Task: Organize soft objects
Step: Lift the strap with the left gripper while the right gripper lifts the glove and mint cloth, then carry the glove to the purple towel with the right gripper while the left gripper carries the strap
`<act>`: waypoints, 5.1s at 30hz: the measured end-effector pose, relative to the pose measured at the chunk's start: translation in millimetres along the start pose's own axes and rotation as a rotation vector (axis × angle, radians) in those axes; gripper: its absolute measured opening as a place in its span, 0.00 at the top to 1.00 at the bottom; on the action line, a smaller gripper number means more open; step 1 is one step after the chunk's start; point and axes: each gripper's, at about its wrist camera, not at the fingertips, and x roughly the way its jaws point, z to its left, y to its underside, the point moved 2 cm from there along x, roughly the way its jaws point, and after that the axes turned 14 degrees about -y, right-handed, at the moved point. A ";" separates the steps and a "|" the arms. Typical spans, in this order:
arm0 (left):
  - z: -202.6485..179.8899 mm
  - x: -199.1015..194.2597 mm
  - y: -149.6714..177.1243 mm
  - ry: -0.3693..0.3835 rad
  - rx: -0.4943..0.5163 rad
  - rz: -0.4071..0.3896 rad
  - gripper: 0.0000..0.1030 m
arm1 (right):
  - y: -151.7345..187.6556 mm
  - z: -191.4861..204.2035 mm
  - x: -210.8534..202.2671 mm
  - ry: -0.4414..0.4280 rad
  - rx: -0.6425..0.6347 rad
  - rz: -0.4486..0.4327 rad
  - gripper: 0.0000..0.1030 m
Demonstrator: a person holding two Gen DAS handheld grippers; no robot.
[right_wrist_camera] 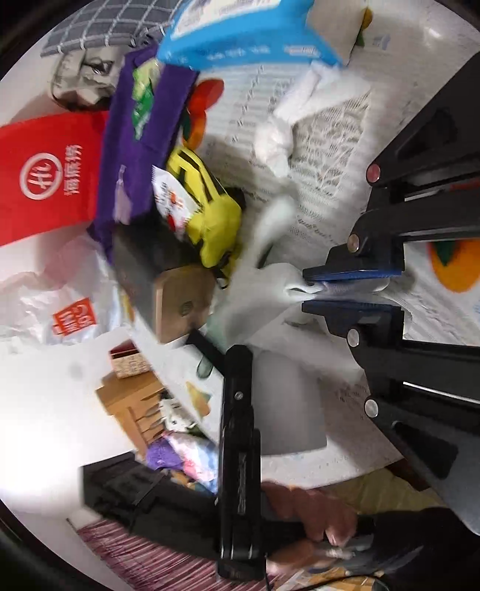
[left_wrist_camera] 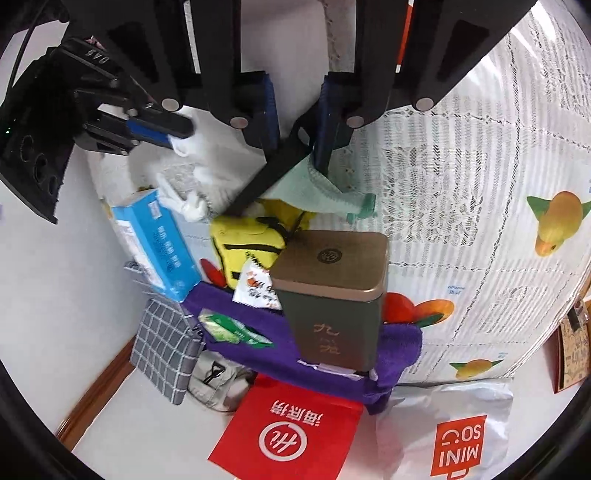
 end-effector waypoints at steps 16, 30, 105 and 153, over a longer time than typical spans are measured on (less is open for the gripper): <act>-7.8 17.1 8.1 -0.069 0.005 0.062 0.94 | 35.1 -27.6 -91.2 0.208 0.110 -0.123 0.93; -54.4 31.5 9.9 -0.327 0.259 0.037 0.80 | 73.5 -53.6 -131.7 0.363 0.159 -0.117 0.38; -16.1 -16.1 -150.0 -0.258 0.019 -0.108 0.81 | -161.4 -101.7 -101.5 0.397 0.091 -0.194 0.91; -10.8 132.6 -249.3 -0.190 -0.019 0.067 0.82 | -216.3 -239.7 24.3 0.349 0.195 -0.002 0.87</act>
